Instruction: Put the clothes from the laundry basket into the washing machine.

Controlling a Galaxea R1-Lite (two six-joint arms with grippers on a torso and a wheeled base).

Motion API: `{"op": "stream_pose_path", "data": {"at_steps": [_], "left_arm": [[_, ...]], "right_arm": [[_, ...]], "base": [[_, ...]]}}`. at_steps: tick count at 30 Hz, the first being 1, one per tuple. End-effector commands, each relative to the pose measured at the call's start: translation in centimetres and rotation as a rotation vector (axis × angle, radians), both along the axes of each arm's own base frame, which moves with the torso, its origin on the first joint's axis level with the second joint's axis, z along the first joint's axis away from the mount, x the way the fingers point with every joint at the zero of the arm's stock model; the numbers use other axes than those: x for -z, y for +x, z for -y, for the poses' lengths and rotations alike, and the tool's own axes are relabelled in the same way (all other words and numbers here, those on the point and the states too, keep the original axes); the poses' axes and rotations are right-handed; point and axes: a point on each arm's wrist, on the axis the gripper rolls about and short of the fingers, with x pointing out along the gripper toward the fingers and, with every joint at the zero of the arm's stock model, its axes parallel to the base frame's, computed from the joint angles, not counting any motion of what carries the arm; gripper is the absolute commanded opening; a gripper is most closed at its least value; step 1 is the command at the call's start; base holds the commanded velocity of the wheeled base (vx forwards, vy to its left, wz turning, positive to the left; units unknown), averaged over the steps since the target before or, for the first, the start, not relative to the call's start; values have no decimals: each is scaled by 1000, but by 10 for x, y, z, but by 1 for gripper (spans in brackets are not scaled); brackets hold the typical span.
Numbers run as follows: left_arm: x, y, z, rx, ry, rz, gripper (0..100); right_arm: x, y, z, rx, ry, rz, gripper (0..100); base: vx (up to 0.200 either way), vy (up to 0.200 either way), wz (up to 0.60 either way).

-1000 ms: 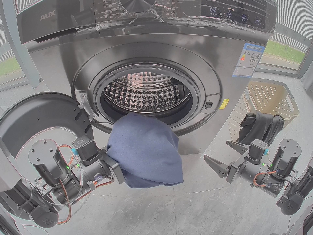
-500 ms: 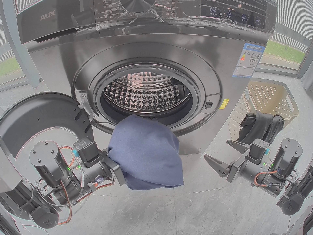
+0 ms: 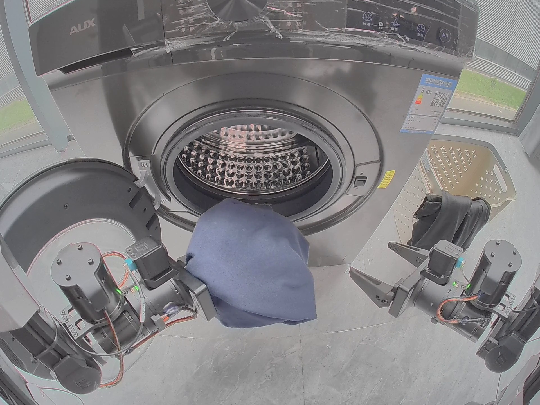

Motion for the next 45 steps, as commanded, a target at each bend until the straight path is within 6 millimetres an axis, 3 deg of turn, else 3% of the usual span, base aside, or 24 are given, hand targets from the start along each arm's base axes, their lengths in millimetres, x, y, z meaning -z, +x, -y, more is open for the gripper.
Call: {"op": "stream_pose_path", "data": {"at_steps": [1,16,22,45], "left_arm": [[1,0,0,1,1,-2,0],[1,-1,3,13,4,-3,0],[5,-2,8,29,15,-11,0],[10,-2,10,35,39,-15,0]], "right_arm": [[1,0,-1,-3,-2,-6,100],[2,1,-1,-3,-4,-8,100],[3,1,-1,-3,-5,-9,100],[3,0,-3,12,-7,-8,100]], "base": [[0,0,0],[0,0,0],[200,0,0],[0,0,0]]}}
